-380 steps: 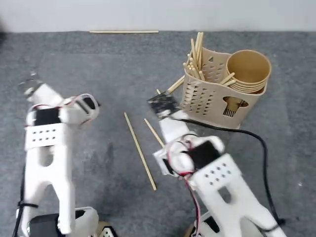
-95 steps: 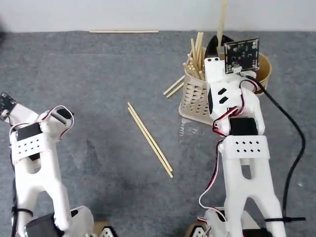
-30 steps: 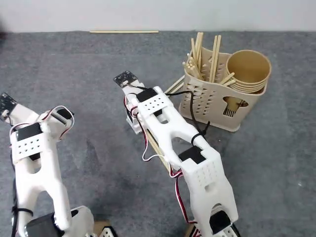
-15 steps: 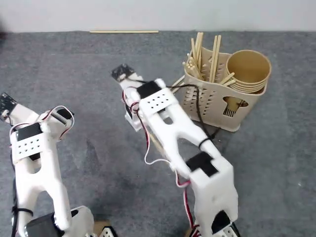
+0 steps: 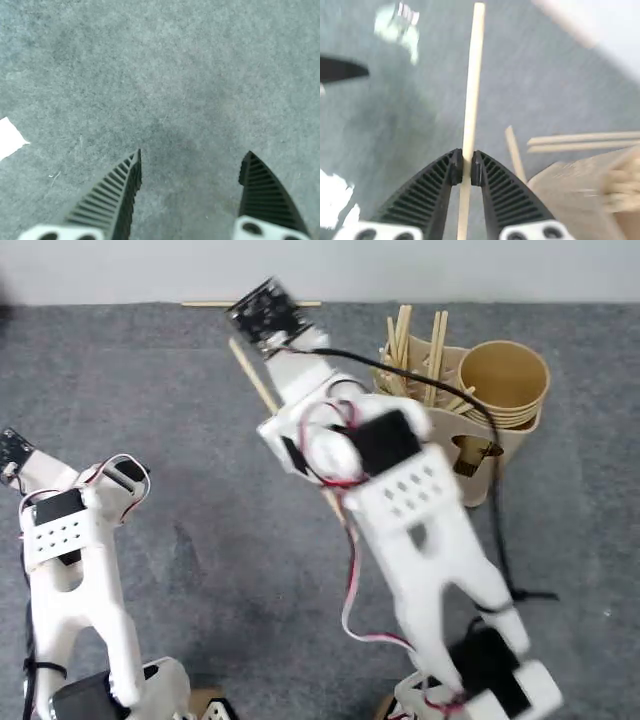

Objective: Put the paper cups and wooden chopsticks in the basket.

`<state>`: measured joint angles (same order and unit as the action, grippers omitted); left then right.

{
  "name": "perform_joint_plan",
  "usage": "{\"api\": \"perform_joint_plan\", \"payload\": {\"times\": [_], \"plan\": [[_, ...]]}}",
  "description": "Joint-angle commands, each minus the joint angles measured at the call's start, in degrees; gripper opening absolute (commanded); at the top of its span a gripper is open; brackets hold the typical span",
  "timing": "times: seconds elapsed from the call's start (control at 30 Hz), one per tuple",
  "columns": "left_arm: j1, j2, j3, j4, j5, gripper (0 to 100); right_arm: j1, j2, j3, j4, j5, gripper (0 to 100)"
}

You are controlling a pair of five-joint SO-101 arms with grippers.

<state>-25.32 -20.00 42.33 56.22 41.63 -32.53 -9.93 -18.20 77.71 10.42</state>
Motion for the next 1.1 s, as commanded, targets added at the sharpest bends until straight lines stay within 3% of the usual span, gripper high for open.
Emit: {"api": "perform_joint_plan", "payload": {"times": [0.0, 0.37, 0.73, 0.97, 1.07], "plan": [[0.0, -2.5, -0.4, -1.0, -0.4, 30, 5.3, -7.8, -3.3, -6.8, 1.8, 0.8], [0.0, -2.5, -0.4, -1.0, -0.4, 30, 17.9, -10.3, -0.8, -28.4, -1.0, 0.8], [0.0, -2.5, -0.4, -1.0, -0.4, 30, 27.1, -10.4, 26.5, -62.3, -1.7, 0.8], [0.0, -2.5, -0.2, -2.0, -0.4, 30, 27.5, -10.2, 33.0, -65.1, -1.4, 2.4], [0.0, -2.5, -0.2, -2.0, -0.4, 30, 27.3, -10.5, 31.4, -59.9, -1.4, 13.6]]}}
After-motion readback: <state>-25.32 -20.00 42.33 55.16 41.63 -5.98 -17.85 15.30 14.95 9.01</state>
